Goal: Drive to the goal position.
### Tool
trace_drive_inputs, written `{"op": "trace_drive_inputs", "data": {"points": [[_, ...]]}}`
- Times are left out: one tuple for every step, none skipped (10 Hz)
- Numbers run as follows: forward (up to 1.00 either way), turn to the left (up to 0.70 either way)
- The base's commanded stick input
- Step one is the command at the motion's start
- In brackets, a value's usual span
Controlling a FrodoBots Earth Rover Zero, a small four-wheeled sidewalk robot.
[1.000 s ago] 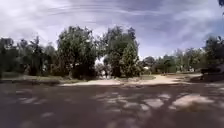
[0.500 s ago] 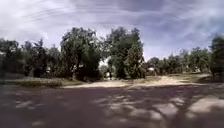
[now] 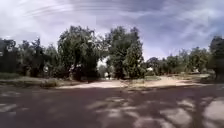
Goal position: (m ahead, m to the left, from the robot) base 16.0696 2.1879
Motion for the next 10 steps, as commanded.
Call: {"op": "trace_drive_inputs", "data": {"points": [[0.70,-0.01],[0.70,0.02],[0.70,0.26],[0.70,0.34],[0.70,0.21],[0.70,-0.01],[0.70,-0.01],[0.70,-0.01],[0.70,-0.01],[0.70,-0.01]]}}
